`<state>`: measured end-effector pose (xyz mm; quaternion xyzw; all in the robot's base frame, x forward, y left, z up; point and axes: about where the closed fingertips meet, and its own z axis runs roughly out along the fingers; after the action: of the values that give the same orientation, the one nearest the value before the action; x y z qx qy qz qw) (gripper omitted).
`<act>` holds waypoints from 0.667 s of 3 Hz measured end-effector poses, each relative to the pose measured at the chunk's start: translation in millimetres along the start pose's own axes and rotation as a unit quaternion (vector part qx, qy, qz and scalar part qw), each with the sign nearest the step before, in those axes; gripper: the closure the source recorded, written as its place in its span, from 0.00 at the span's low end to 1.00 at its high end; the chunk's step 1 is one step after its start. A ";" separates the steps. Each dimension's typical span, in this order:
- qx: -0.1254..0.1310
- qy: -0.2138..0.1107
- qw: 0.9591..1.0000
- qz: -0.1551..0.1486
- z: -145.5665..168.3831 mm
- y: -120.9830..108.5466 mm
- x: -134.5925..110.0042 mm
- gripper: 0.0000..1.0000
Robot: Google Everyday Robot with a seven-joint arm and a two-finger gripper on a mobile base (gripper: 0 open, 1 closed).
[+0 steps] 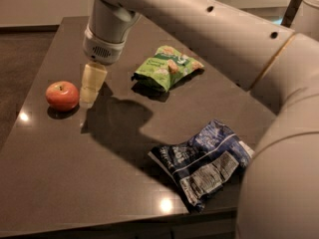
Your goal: Pick apple
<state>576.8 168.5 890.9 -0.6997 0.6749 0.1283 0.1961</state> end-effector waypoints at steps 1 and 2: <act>-0.010 0.009 1.000 -0.020 22.0 12.5 -28.1 0.00; -0.021 0.018 0.999 -0.042 42.8 23.3 -54.0 0.00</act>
Offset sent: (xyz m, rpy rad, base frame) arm -0.0336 0.1041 -0.0230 -0.0716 -0.0068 0.1424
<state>554.3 235.6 874.5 -0.7337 0.6455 0.1210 0.1746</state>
